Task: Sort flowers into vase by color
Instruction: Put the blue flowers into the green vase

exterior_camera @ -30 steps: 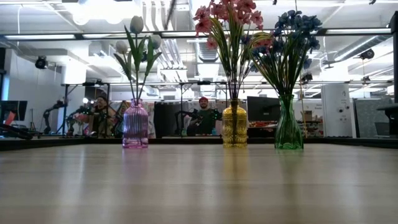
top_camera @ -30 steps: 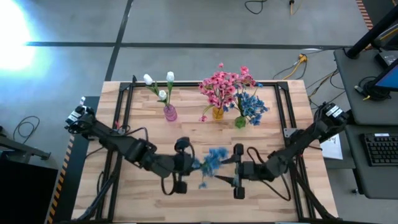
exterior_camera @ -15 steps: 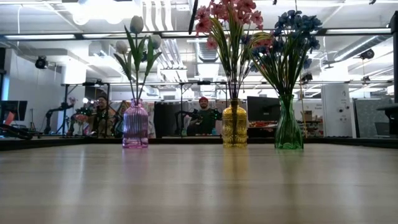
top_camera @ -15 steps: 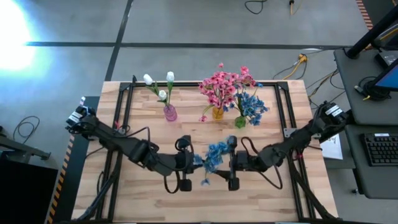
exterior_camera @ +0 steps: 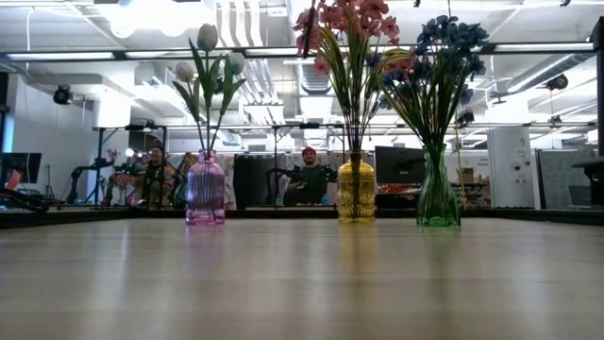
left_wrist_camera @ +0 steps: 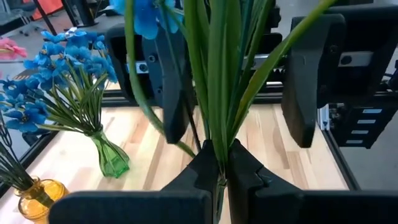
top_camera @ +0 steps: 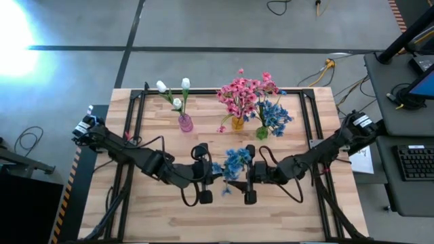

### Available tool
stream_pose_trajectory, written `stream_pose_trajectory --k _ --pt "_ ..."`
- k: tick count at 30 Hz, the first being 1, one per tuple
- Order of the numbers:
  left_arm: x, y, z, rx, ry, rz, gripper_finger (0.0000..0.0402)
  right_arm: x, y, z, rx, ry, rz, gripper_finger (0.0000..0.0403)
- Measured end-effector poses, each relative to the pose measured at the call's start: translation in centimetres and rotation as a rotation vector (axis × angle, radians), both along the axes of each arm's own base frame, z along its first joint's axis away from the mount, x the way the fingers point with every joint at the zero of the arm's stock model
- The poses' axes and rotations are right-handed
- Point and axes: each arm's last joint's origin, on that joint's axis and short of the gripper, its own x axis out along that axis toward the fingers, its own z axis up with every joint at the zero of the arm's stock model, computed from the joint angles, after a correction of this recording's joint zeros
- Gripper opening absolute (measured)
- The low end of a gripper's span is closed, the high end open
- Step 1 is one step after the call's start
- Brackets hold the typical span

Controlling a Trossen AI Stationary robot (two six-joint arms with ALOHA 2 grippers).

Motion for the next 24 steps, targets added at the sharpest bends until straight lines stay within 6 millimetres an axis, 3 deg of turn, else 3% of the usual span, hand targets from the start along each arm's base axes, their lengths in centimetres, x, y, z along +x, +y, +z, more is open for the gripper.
stream_pose_trajectory --k 6,10,18,24 --pt "0.03 0.05 0.02 -0.003 -0.002 0.002 0.0003 -0.03 0.06 0.01 -0.011 -0.001 -0.001 0.0196" --pt "0.04 0.04 0.04 -0.005 -0.004 0.002 0.0027 -0.02 0.02 0.01 -0.008 -0.001 -0.004 0.0146" --pt "0.04 0.09 0.12 0.000 -0.011 0.020 0.0131 -0.03 0.06 -0.01 -0.010 0.001 0.000 0.0044" --pt "-0.27 0.28 0.38 0.030 0.042 0.029 0.0195 -0.50 -0.09 0.38 -0.025 0.032 0.003 0.0014"
